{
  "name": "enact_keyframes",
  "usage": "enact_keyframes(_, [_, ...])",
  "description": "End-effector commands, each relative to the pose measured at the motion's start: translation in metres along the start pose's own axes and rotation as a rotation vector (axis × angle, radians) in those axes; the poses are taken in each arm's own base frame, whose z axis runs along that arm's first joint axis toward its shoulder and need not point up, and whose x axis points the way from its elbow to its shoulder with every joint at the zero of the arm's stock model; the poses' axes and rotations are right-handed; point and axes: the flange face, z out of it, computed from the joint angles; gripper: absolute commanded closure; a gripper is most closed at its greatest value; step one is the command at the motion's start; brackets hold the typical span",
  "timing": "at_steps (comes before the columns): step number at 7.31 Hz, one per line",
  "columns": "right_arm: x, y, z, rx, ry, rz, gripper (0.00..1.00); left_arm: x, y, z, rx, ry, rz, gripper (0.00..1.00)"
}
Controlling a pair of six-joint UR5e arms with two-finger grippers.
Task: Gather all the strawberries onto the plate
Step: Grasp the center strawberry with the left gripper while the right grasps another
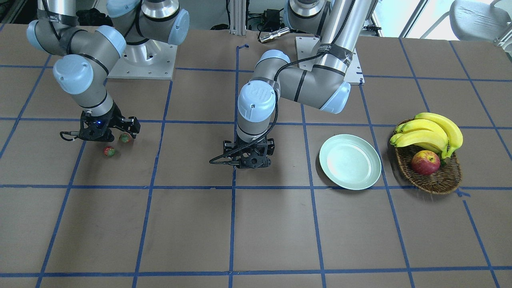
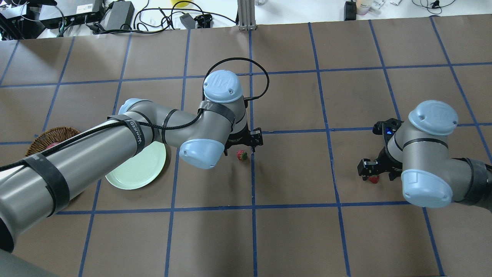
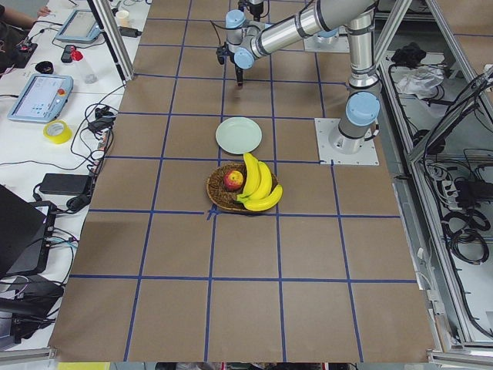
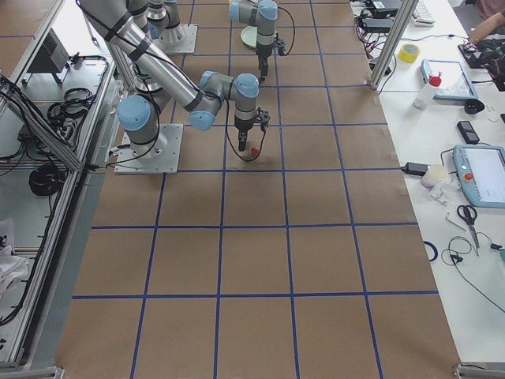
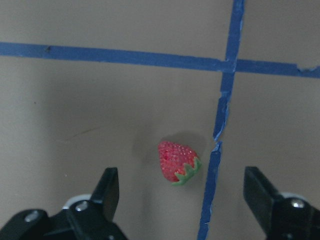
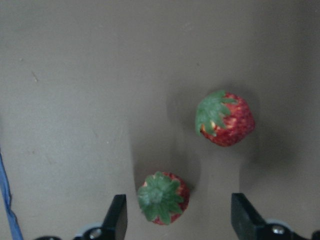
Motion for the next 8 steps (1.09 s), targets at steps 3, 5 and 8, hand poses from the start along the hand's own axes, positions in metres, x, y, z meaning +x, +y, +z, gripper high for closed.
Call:
enact_keyframes(3, [-0.003, -0.002, 0.006, 0.006, -0.073, 0.005, 0.44, 0.001, -0.003, 0.015, -0.008, 0.002, 0.007, 0.69])
enact_keyframes(5, [-0.003, -0.002, 0.007, 0.004, -0.071, 0.003, 0.65, 0.002, -0.003, 0.009, 0.003, 0.008, 0.015, 1.00])
enact_keyframes(8, [-0.008, -0.010, -0.009, 0.043, -0.055, -0.011, 0.88, -0.052, -0.033, -0.059, 0.051, 0.000, 0.131, 1.00])
